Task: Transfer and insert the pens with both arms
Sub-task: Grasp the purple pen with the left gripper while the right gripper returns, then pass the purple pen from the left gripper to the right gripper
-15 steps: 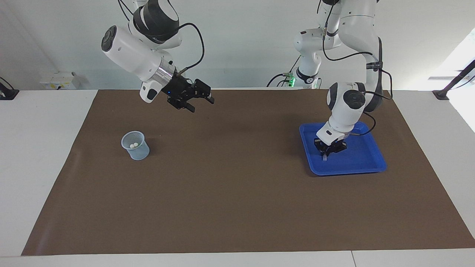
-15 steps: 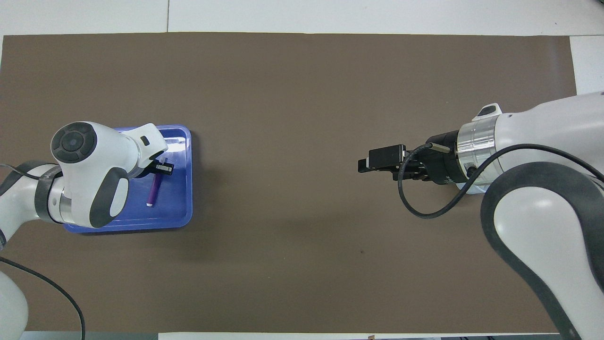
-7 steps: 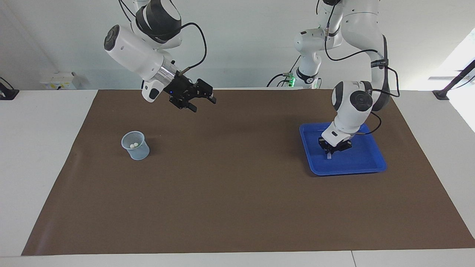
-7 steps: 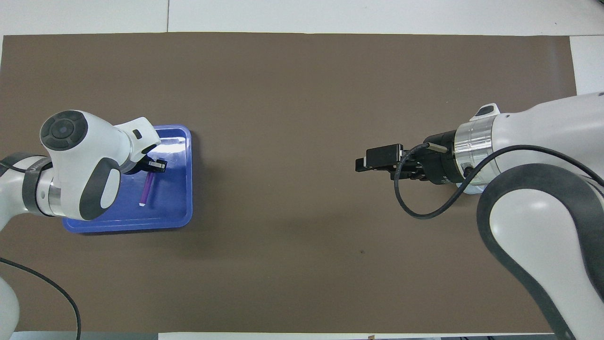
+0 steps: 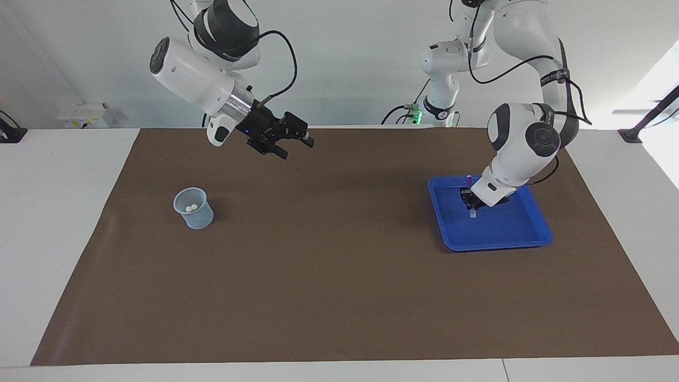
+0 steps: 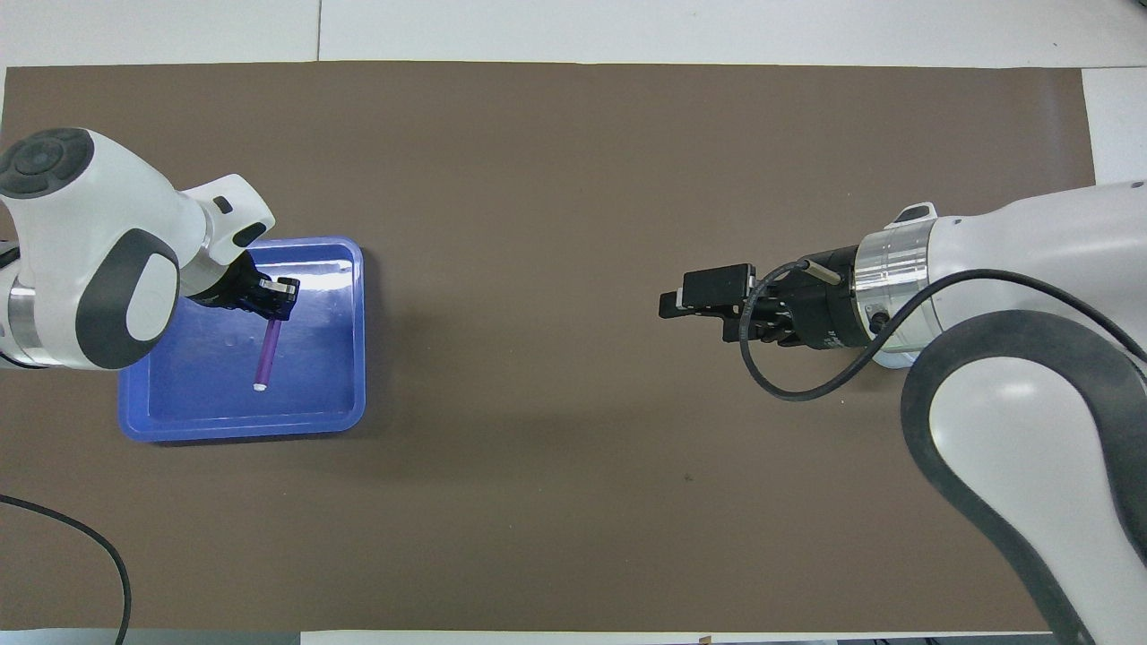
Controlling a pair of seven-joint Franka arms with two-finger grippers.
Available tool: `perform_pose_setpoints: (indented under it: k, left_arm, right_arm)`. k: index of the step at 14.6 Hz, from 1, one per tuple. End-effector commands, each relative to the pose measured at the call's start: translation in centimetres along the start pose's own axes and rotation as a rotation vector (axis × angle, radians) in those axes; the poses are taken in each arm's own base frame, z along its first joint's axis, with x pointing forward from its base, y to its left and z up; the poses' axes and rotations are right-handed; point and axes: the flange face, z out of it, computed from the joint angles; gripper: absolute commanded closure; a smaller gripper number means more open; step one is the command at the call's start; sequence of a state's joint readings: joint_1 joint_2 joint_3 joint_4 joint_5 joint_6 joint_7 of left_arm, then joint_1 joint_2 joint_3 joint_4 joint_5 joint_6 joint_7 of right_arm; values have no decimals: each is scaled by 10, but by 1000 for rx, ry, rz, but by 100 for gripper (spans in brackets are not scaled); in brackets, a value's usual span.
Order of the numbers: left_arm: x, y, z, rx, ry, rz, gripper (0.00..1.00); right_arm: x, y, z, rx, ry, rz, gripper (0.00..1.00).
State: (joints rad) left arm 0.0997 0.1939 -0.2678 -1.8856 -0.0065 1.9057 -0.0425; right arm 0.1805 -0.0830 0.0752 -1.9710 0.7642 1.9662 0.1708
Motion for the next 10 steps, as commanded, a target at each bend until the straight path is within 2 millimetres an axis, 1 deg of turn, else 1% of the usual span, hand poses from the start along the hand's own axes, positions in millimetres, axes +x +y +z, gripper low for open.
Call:
perform_pose_setpoints:
  k: [1, 2, 4, 6, 7, 8, 10]
  left_arm:
    - [2, 22, -32, -77, -32, -190, 100]
    - [1, 35, -43, -122, -43, -283, 100]
    - [-3, 62, -61, -201, -91, -529, 100]
    - [-9, 94, -71, -269, -141, -754, 100]
    - [-14, 110, -73, -293, -179, -862, 100]
    - [-18, 125, -76, -312, -215, -978, 100]
    - [-21, 152, -79, -357, -282, -1181, 100]
  right_arm:
    - [-10, -7, 6, 15, 2, 47, 0]
    - [-11, -9, 7, 15, 0, 45, 0]
    - [-11, -10, 7, 16, 7, 44, 0]
    - [-8, -9, 7, 22, 34, 50, 0]
    - [-8, -10, 9, 23, 51, 55, 0]
    - [-13, -14, 18, 22, 55, 50, 0]
    - [-14, -13, 20, 29, 82, 87, 0]
